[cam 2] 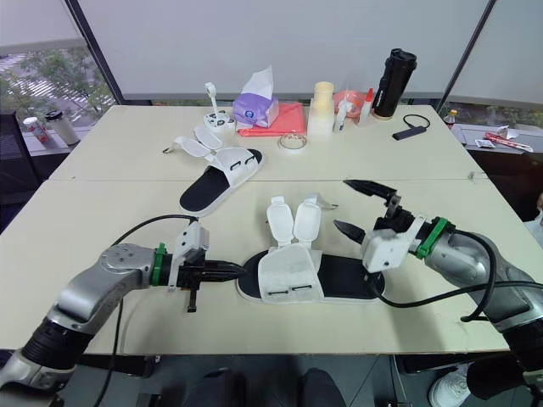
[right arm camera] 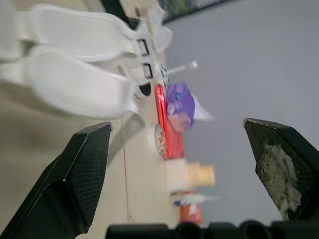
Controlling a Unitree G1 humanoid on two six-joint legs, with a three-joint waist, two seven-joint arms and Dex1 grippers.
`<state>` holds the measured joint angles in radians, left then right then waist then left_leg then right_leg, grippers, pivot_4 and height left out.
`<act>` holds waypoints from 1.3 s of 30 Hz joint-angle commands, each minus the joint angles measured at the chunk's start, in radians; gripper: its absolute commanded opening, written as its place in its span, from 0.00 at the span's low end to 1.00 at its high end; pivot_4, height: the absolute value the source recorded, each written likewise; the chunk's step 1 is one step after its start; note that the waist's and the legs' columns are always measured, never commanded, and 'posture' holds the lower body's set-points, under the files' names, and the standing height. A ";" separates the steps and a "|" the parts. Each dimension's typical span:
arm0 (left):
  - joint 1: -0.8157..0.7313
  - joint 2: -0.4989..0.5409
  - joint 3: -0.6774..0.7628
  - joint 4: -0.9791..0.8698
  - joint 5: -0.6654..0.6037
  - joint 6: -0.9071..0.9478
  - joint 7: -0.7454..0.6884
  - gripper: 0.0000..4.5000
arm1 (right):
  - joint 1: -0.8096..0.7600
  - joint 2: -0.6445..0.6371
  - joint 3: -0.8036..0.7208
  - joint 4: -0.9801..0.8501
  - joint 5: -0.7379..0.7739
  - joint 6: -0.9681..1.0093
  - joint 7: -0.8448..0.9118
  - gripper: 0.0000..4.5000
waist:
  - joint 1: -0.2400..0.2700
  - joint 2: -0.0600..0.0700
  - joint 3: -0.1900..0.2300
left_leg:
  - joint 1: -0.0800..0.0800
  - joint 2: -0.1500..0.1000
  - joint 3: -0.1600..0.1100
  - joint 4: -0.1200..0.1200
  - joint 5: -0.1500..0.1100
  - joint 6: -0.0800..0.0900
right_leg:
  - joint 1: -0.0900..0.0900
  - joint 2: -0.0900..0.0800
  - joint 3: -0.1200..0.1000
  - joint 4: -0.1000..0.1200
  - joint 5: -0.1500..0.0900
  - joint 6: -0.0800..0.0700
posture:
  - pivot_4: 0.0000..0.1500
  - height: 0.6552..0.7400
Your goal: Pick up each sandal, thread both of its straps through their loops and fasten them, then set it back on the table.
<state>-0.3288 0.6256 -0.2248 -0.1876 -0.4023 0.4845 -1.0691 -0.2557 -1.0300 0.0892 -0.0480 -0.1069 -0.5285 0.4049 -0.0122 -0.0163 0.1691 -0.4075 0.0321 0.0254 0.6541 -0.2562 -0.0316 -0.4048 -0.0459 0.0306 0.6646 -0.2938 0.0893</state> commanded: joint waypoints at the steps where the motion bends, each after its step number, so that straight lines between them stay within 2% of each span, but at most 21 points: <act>1: -0.021 -0.019 -0.038 0.023 0.065 -0.061 0.010 0.01 | -0.043 0.025 -0.019 -0.009 -0.002 0.055 0.063 1.00 | 0.000 0.000 0.000 | 0.000 0.000 0.000 0.000 0.000 0.000 | 0.000 0.000 0.000 0.000 0.000 0.000 | 1.00 1.00; 4: -0.070 -0.117 -0.075 0.174 0.152 -0.158 0.081 0.01 | -0.101 0.080 0.033 0.093 -0.088 0.100 0.085 1.00 | 0.002 0.000 0.000 | 0.000 0.000 0.000 0.000 0.000 0.000 | 0.000 0.001 0.000 0.000 0.000 0.000 | 1.00 1.00; 8: -0.116 -0.218 -0.066 0.309 0.200 -0.263 0.132 0.01 | -0.136 0.163 0.038 0.152 -0.079 0.152 0.106 1.00 | 0.004 0.000 0.000 | -0.001 -0.001 0.001 0.005 -0.001 0.002 | 0.002 0.001 -0.003 0.000 0.000 0.000 | 1.00 1.00; 17: -0.069 -0.195 -0.094 0.262 0.205 -0.261 0.046 0.01 | -0.226 0.331 0.045 0.284 -0.042 0.288 0.166 1.00 | 0.000 0.001 -0.001 | -0.001 0.000 0.000 0.004 -0.001 0.002 | 0.002 0.001 -0.003 0.001 0.000 0.000 | 1.00 1.00; 25: -0.067 -0.182 -0.089 0.221 0.206 -0.233 0.038 0.01 | -0.410 0.437 0.126 0.584 -0.174 0.259 0.091 1.00 | -0.002 0.001 -0.001 | -0.001 0.000 0.000 0.004 -0.001 0.002 | 0.002 0.001 -0.003 0.000 0.000 0.000 | 1.00 1.00; 28: -0.068 -0.185 -0.086 0.218 0.208 -0.228 0.043 0.00 | -0.473 0.465 0.141 0.694 -0.212 0.219 0.028 0.82 | 0.000 0.001 -0.001 | -0.001 0.000 0.000 0.004 -0.001 0.002 | 0.002 0.001 -0.003 0.001 0.000 0.000 | 1.00 1.00; 29: -0.067 -0.184 -0.085 0.215 0.208 -0.227 0.043 0.00 | -0.489 0.470 0.145 0.722 -0.228 0.206 0.003 0.72 | 0.000 0.001 -0.001 | -0.001 0.000 0.000 0.004 -0.001 0.002 | 0.002 0.001 -0.003 0.000 0.000 0.000 | 1.00 1.00; 32: -0.065 -0.180 -0.080 0.206 0.206 -0.221 0.044 0.00 | -0.523 0.470 0.150 0.782 -0.256 0.176 -0.055 0.41 | -0.001 0.001 -0.001 | -0.001 0.000 0.000 0.004 -0.001 0.002 | 0.002 0.000 -0.003 0.000 0.000 0.000 | 1.00 1.00; 35: -0.063 -0.176 -0.078 0.199 0.204 -0.219 0.043 0.00 | -0.541 0.463 0.150 0.818 -0.269 0.140 -0.081 0.04 | -0.003 0.001 -0.001 | -0.001 0.000 0.000 0.004 -0.001 0.002 | 0.002 0.000 -0.003 0.000 0.000 0.000 | 1.00 1.00; 36: -0.063 -0.175 -0.079 0.199 0.204 -0.219 0.042 0.00 | -0.543 0.459 0.149 0.823 -0.271 0.130 -0.087 0.01 | -0.003 0.001 -0.001 | -0.001 0.000 0.000 0.004 -0.001 0.002 | 0.002 0.000 -0.003 0.000 0.000 0.000 | 1.00 1.00; 39: -0.064 -0.175 -0.079 0.199 0.204 -0.220 0.041 0.00 | -0.542 0.441 0.146 0.822 -0.280 0.081 -0.099 0.01 | -0.003 0.001 -0.001 | -0.001 0.000 0.000 0.004 -0.001 0.002 | 0.001 0.000 -0.003 0.000 0.000 0.000 | 1.00 1.00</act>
<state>-0.4011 0.4444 -0.2990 0.0270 -0.2053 0.2571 -1.0213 -0.7778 -0.5656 0.2506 0.7902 -0.3863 -0.4013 0.3256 -0.0154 -0.0149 0.1681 -0.4083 0.0320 0.0254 0.6580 -0.2573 -0.0298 -0.4034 -0.0457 0.0279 0.6650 -0.2937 0.0896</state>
